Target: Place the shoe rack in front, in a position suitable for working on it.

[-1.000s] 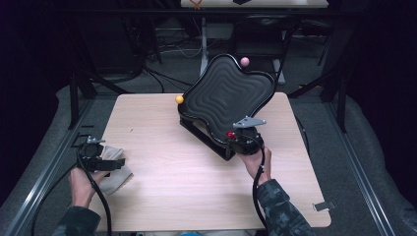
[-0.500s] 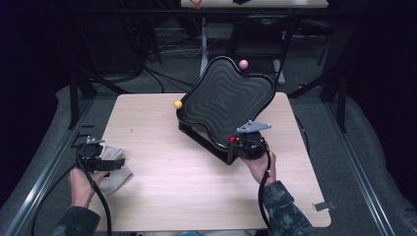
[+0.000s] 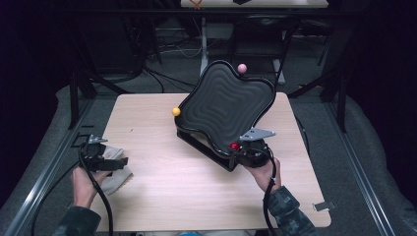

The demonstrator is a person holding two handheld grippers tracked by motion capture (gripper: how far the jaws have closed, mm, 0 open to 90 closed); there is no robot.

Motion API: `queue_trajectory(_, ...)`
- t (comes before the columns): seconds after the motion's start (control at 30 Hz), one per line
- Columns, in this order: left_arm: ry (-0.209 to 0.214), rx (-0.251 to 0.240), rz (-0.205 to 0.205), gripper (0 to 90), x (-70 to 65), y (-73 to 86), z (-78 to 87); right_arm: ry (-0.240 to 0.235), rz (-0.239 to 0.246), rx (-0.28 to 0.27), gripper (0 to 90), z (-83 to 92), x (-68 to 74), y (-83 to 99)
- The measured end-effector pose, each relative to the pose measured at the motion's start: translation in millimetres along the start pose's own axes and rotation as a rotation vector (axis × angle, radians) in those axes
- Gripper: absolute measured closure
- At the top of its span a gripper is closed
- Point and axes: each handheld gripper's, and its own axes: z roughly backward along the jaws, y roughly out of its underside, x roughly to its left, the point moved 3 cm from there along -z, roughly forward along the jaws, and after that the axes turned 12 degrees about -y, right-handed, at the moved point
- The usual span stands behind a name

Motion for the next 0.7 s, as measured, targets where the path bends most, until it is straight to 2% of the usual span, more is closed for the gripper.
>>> queue_trajectory(0.1, 0.026, -0.020, -0.002, 0.0, -5.7, -7.0, 1.1, -0.001, -0.002, 0.000, 60.0, 0.9, 0.3, 0.8)
queue_trajectory(0.17, 0.042, -0.035, -0.022, 0.0, -12.5, -14.5, 0.7, -0.013, -0.002, -0.005, 60.0, 2.2, 0.8, 2.1)
queue_trajectory(0.2, 0.050, -0.039, -0.031, 0.0, -16.6, -18.1, -0.1, -0.009, 0.001, -0.025, 60.0, 1.7, 1.0, 2.7)
queue_trajectory(0.23, 0.075, -0.046, -0.041, 0.0, -23.4, -23.3, -1.1, -0.020, 0.000, 0.001, 60.0, 5.4, 1.3, 4.0)
queue_trajectory(0.27, 0.075, -0.046, -0.041, 0.0, -23.4, -23.3, -1.1, -0.018, -0.001, 0.002, 60.0, 6.7, 1.2, 4.9)
queue_trajectory(0.3, 0.093, -0.058, -0.058, 0.0, -32.1, -29.6, -2.2, -0.018, -0.001, 0.002, 60.0, 8.0, 1.2, 5.8)
queue_trajectory(0.33, 0.093, -0.058, -0.058, 0.0, -32.1, -29.6, -2.2, -0.018, -0.001, 0.002, 60.0, 8.0, 1.2, 5.8)
queue_trajectory(0.4, 0.101, -0.071, -0.089, 0.0, -42.1, -37.9, -3.5, -0.031, -0.006, 0.002, 60.0, 11.4, 0.9, 8.3)
queue_trajectory(0.43, 0.125, -0.086, -0.086, 0.0, -49.7, -46.0, -5.1, -0.022, -0.007, -0.001, 60.0, 13.7, 0.5, 10.2)
queue_trajectory(0.47, 0.125, -0.086, -0.086, 0.0, -49.7, -46.0, -5.1, -0.022, -0.007, -0.001, 60.0, 13.7, 0.5, 10.2)
queue_trajectory(0.57, 0.141, -0.097, -0.094, 0.0, -63.8, -62.4, -10.0, -0.022, -0.007, -0.002, 60.0, 16.3, -0.4, 12.1)
queue_trajectory(0.6, 0.161, -0.104, -0.096, 0.0, -70.3, -69.8, -12.2, -0.022, -0.007, -0.002, 60.0, 16.5, -0.5, 12.3)
queue_trajectory(0.7, 0.179, -0.112, -0.121, 0.0, -86.4, -87.5, -17.5, -0.025, -0.001, -0.002, 60.0, 16.2, -0.5, 11.9)
